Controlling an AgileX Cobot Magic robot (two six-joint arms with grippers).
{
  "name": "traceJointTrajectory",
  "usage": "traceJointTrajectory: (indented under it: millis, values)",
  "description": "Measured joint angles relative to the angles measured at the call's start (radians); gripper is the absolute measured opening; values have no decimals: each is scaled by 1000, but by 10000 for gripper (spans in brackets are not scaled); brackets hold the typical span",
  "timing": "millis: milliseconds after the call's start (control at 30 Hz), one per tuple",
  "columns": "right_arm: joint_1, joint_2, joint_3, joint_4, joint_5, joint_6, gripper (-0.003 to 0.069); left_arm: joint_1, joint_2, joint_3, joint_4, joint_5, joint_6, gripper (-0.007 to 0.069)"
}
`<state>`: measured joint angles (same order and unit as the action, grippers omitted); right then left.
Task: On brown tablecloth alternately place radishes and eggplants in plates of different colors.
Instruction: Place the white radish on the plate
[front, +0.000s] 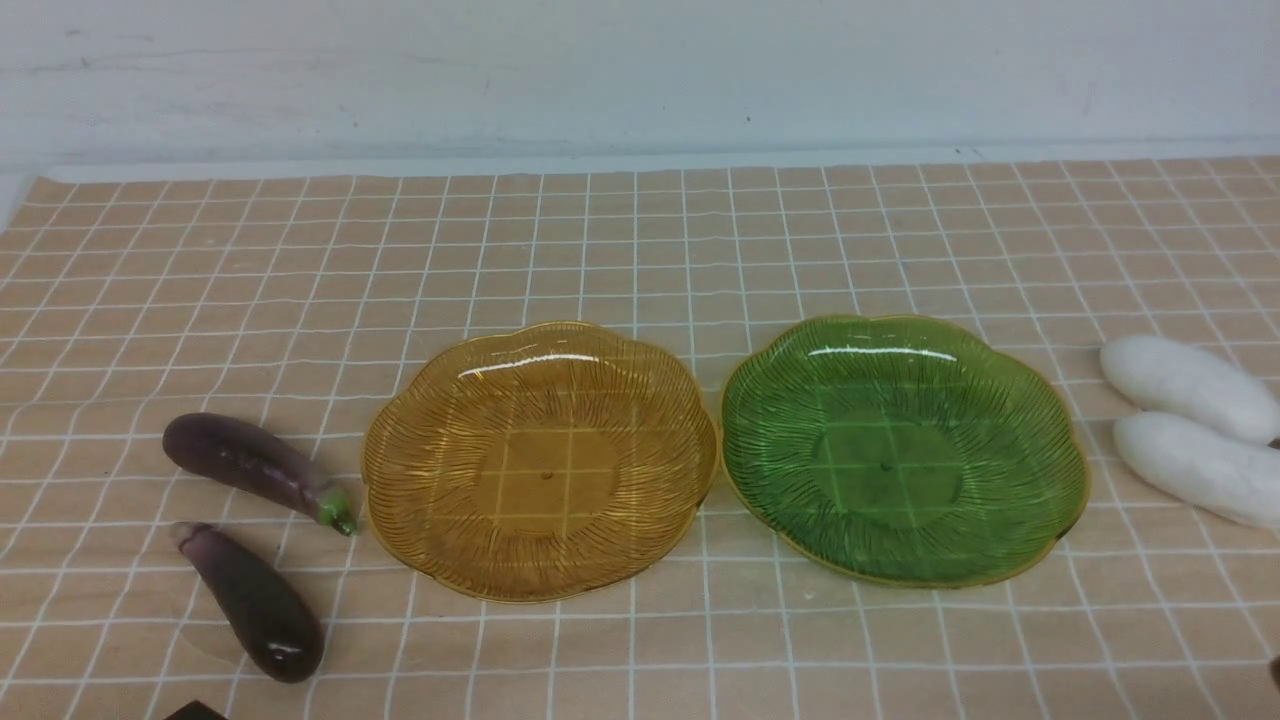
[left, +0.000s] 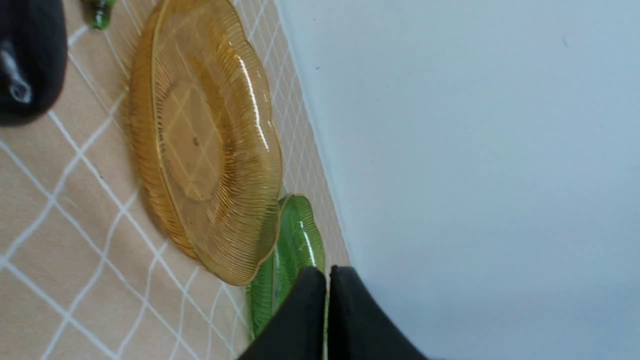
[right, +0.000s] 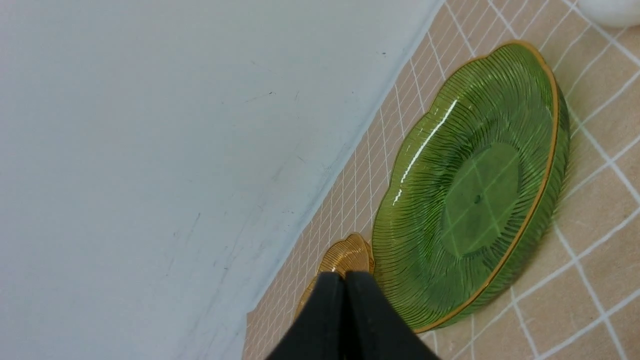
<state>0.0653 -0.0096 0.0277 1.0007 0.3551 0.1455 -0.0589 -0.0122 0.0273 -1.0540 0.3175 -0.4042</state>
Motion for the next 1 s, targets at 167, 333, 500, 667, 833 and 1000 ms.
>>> traceJointTrajectory:
  millis: [167,333,500,667,833,1000]
  values:
    - [0,0,-60,5,-27,-126,-17,0,0,-8,-37,-90,84,-3]
    - [0,118,-344,-88,8,-395,-16,0,75,-185,-29,-62,411,-3]
    - [0,357,-481,-256,280,-365,-14,0,325,-293,26,164,565,-3]
    - [0,622,-580,-442,552,-246,-12,0,620,-380,146,427,622,-3]
    - [0,859,-695,-674,612,-182,-8,0,845,-473,248,546,684,-3]
    - [0,1077,-820,-887,595,-157,37,0,965,-545,325,558,711,0]
